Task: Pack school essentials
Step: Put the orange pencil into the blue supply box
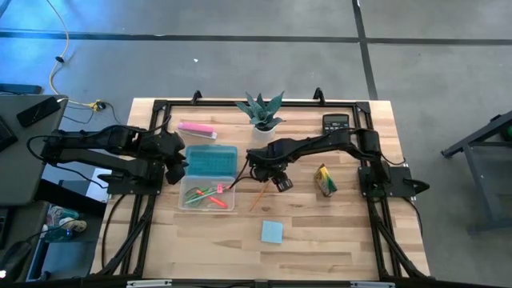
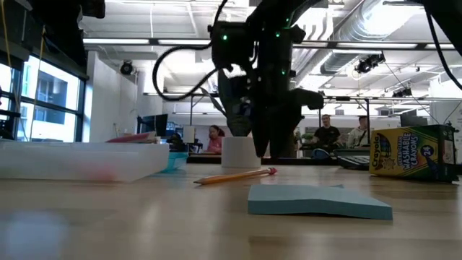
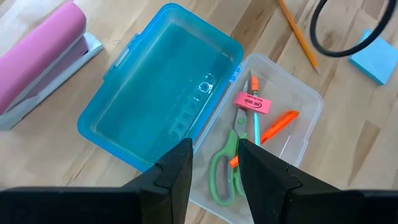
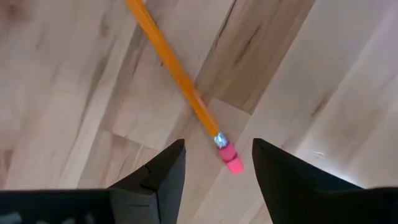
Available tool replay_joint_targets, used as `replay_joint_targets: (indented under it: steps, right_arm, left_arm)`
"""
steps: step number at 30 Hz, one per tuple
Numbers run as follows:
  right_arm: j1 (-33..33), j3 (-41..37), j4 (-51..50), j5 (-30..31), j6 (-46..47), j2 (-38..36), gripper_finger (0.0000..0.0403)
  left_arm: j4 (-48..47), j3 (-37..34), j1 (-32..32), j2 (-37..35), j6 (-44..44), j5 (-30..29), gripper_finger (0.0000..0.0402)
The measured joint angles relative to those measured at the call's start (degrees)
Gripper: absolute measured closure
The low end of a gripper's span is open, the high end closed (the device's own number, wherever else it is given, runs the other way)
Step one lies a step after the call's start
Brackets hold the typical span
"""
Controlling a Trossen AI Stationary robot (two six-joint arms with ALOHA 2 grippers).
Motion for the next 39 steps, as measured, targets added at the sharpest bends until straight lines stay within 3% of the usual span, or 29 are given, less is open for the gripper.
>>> replay_joint_targets:
  steps: [16, 32, 39]
  right_arm:
    - [-0.13, 0.42, 0.11, 0.93, 0.46, 5.62, 0.0233]
    - [0.21, 0.22, -1.55, -0.45, 0.44, 5.89, 0.0391]
    - [1.39, 0.22, -2.33, -0.24, 0.5, 5.89, 0.0392]
  left_arm:
    - [0.0, 0.0, -0.01, 0.02, 0.22, -0.08, 0.0284]
    - [0.0, 0.0, 0.01, 0.02, 2.86, -0.38, 0.0284]
    - [0.0, 0.0, 0.01, 0.02, 3.26, -0.52, 0.0284]
